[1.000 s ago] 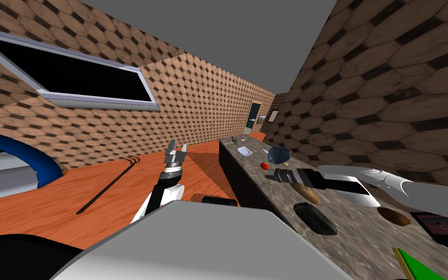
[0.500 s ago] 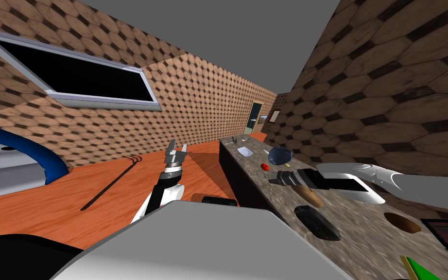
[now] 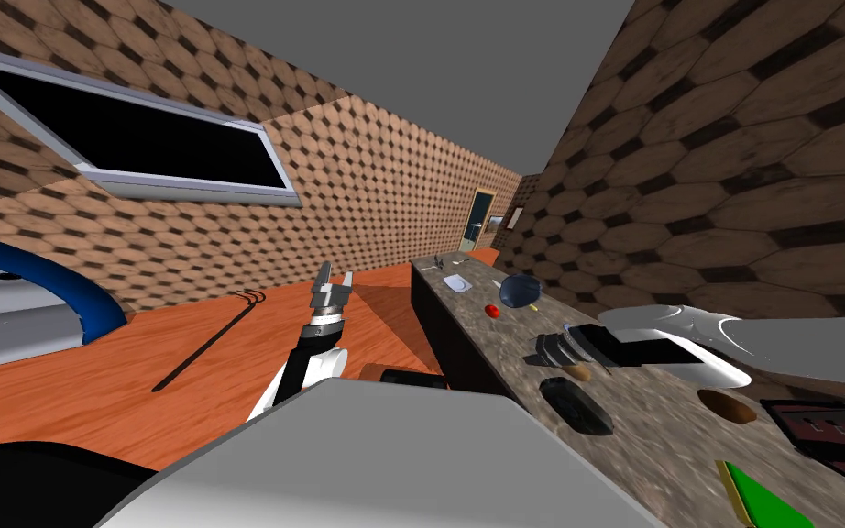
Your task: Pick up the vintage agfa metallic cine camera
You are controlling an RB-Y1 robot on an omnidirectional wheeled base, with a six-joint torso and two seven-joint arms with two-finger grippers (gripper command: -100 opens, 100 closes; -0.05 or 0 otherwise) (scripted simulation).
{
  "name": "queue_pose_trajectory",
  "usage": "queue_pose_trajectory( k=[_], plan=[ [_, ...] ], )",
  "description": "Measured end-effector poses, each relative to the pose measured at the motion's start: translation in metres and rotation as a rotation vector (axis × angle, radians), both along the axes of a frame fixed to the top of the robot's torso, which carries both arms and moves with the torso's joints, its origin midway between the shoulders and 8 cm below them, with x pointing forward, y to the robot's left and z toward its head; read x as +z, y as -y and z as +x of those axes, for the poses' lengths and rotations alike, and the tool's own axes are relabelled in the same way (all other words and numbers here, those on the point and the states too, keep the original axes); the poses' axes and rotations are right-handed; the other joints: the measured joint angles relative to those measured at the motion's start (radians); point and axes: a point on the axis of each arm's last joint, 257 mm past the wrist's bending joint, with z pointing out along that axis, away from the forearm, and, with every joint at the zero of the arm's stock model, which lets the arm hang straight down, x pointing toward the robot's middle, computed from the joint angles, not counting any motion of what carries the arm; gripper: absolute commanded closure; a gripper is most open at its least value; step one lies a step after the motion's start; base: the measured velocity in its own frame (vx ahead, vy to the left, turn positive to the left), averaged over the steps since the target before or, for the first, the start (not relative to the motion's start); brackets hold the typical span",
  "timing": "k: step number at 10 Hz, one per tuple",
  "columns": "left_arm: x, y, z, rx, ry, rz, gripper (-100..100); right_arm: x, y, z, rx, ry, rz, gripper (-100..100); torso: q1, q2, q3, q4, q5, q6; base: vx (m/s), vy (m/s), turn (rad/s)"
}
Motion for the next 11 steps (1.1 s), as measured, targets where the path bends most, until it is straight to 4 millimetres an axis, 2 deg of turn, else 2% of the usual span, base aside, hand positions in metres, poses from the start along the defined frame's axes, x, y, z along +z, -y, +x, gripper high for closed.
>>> queue_pose_trajectory(
  k=[3,4,5,10,11],
  plan=[
    [0.000,0.000,0.000,0.000,0.000,0.000,0,-0.009,0.015,-0.024,-0.004,-0.065,-0.051,-100,0.000,0.003,0.002,0.001,0.000,0.000,-0.093,-0.080,-0.046],
    [0.000,0.000,0.000,0.000,0.000,0.000,0,-0.009,0.016,-0.025,-0.006,-0.068,-0.053,0,0.003,0.000,0.000,0.000,0.000,0.000,-0.010,-0.010,0.004],
    [0.000,0.000,0.000,0.000,0.000,0.000,0,-0.009,0.016,-0.025,-0.006,-0.068,-0.053,-100,0.006,-0.003,-0.002,-0.001,0.001,0.000,-0.010,0.022,0.226],
    [0.000,0.000,0.000,0.000,0.000,0.000,0,-0.028,0.046,-0.054,-0.086,-0.074,-0.051,-100,0.010,-0.005,-0.003,-0.001,0.002,-0.001,-0.006,0.031,0.126],
    [0.000,0.000,0.000,0.000,0.000,0.000,0,-0.029,0.047,-0.055,-0.087,-0.074,-0.051,100,0.009,-0.006,-0.003,-0.001,0.002,-0.001,0.000,0.000,0.000]
  ],
)
